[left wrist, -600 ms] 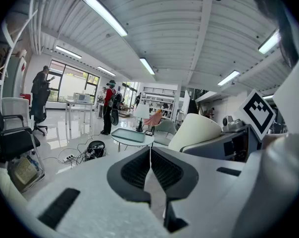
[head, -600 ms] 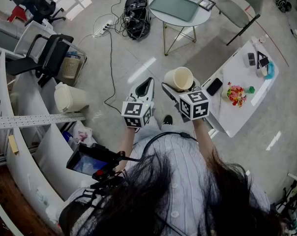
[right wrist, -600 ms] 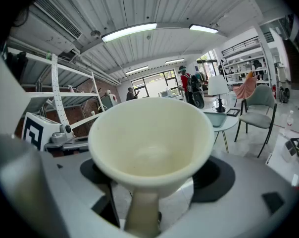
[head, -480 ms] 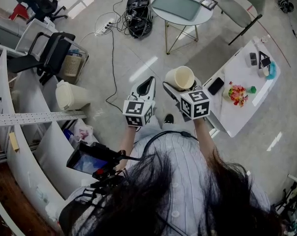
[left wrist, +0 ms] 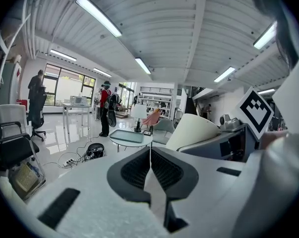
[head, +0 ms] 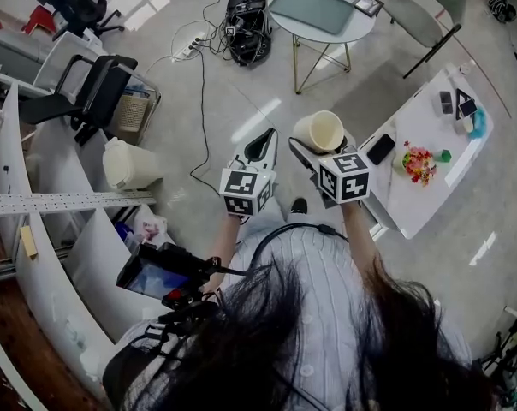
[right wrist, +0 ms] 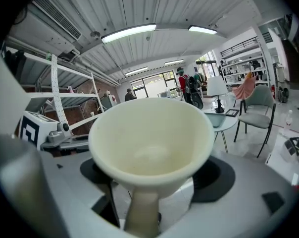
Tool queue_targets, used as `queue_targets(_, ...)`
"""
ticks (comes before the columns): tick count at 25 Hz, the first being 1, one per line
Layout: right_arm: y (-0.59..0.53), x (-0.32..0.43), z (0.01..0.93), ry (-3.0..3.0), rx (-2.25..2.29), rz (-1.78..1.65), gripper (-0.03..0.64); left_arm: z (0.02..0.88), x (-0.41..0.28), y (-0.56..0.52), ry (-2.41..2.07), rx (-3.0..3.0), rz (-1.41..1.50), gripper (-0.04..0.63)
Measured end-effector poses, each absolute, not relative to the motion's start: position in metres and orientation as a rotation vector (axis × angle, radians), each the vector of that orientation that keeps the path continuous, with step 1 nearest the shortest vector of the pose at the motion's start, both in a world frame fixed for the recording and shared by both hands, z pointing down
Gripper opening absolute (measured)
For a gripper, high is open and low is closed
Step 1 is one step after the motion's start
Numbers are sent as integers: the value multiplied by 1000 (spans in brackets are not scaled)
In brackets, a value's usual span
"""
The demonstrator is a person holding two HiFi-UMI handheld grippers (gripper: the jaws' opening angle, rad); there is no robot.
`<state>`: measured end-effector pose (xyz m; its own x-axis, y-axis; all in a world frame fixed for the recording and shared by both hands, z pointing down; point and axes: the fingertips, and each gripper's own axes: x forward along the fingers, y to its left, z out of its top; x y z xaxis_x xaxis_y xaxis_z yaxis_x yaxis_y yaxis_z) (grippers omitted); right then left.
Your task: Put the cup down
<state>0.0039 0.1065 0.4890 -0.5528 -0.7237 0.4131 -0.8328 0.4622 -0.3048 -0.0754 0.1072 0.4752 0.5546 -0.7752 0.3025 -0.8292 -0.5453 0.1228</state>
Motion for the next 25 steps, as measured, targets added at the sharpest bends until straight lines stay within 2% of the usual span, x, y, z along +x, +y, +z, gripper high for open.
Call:
queue_targets(14,103,2,490,-2525,1296,700,417,474,-78,109,-1381,2546,356,17)
queue_targets(25,66,0,498,-2526,1269,713,417,484,-80,71,-1385,2518,367,18)
